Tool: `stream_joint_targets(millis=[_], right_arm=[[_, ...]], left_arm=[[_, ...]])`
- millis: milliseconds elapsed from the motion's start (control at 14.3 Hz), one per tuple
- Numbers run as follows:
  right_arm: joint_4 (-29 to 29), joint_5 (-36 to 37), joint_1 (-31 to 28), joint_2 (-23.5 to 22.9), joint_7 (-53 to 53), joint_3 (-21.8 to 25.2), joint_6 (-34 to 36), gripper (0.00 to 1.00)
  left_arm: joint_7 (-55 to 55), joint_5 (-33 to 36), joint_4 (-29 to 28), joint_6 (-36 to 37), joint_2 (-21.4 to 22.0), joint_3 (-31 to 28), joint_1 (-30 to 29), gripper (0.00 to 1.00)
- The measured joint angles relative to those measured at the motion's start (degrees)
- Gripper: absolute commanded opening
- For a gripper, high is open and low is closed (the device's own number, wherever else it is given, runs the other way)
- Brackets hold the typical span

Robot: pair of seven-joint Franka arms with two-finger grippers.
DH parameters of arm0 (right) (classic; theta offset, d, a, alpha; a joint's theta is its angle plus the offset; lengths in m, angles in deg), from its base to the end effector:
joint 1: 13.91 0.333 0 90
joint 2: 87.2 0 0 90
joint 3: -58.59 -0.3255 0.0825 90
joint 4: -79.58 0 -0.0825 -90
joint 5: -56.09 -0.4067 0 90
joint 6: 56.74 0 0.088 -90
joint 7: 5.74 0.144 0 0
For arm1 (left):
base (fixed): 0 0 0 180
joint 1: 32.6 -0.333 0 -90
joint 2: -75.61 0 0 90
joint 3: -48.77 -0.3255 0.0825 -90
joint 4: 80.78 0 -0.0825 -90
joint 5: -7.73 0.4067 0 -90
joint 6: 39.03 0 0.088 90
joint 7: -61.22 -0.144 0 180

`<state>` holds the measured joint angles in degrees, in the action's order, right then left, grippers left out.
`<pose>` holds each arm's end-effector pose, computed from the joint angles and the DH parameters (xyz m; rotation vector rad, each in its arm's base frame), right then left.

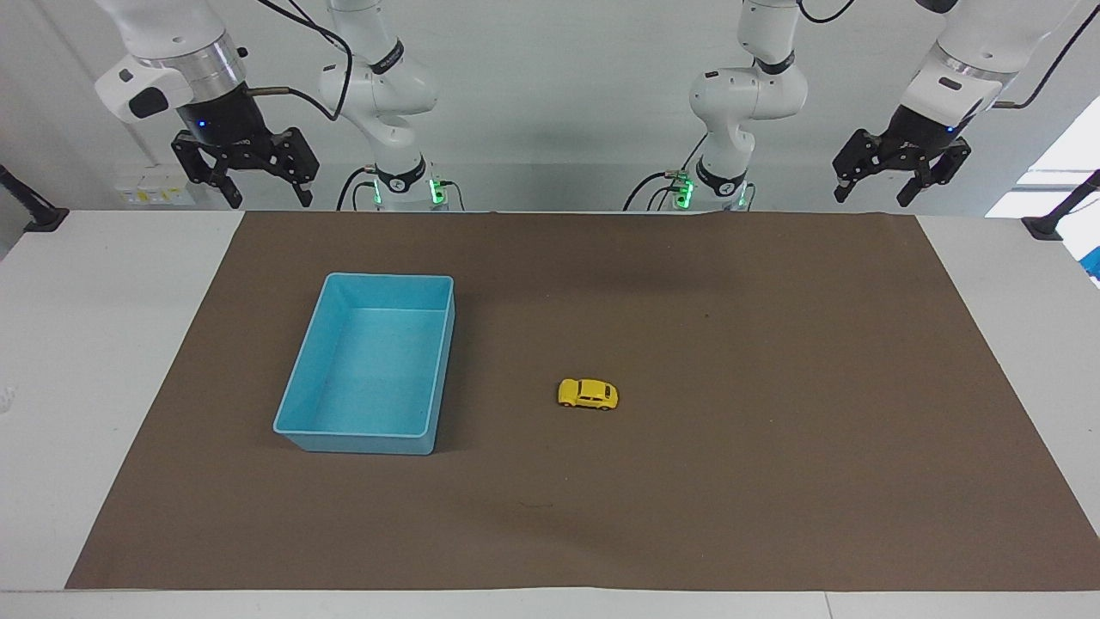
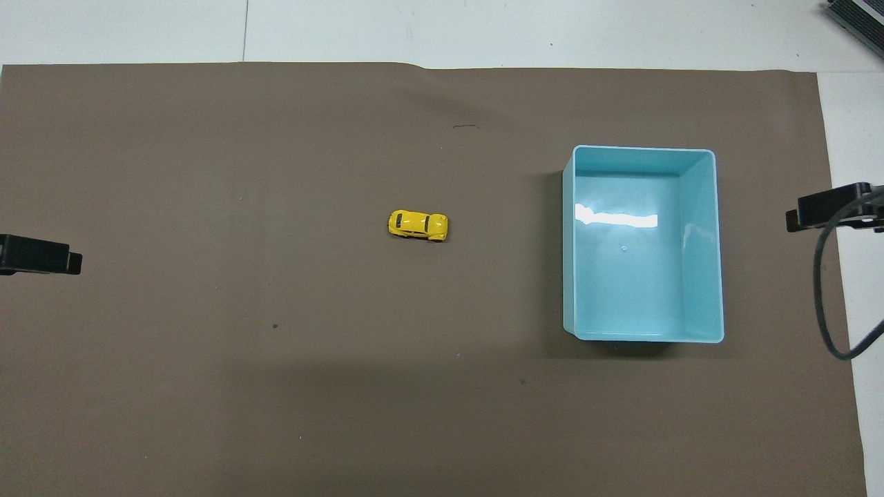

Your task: Wind up and store yellow beetle car

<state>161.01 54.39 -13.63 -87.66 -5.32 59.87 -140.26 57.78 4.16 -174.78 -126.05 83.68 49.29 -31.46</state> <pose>0.5681 -0.0053 0.6555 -3.1120 0.0327 -0.0445 0.5260 -0.0248 0.6360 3.0775 -0.1428 0.0308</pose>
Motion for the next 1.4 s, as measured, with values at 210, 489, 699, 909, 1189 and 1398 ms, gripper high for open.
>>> stream_joint_targets(millis=[210,489,699,909,1189,1398], right_arm=[[0.00,0.00,0.00,0.00,0.00,0.00,0.00,1.00],[0.00,0.00,0.00,0.00,0.00,0.00,0.00,1.00],[0.00,0.00,0.00,0.00,0.00,0.00,0.00,1.00],[0.00,0.00,0.00,0.00,0.00,0.00,0.00,1.00],[0.00,0.00,0.00,0.00,0.00,0.00,0.00,1.00],[0.00,0.00,0.00,0.00,0.00,0.00,0.00,1.00]], left_arm=[[0.00,0.00,0.00,0.00,-0.02,-0.08,-0.01,1.00],[0.63,0.00,-0.01,-0.12,-0.25,-0.10,-0.01,1.00],[4.97,0.00,-0.03,-0.81,-0.66,0.09,-0.01,1.00],[12.20,-0.07,-0.07,-2.06,-1.53,0.65,0.05,1.00],[25.24,-0.34,-0.13,-4.19,-3.29,1.27,1.07,1.00],[35.79,-0.53,-0.58,-5.58,-4.39,1.39,2.92,1.00]])
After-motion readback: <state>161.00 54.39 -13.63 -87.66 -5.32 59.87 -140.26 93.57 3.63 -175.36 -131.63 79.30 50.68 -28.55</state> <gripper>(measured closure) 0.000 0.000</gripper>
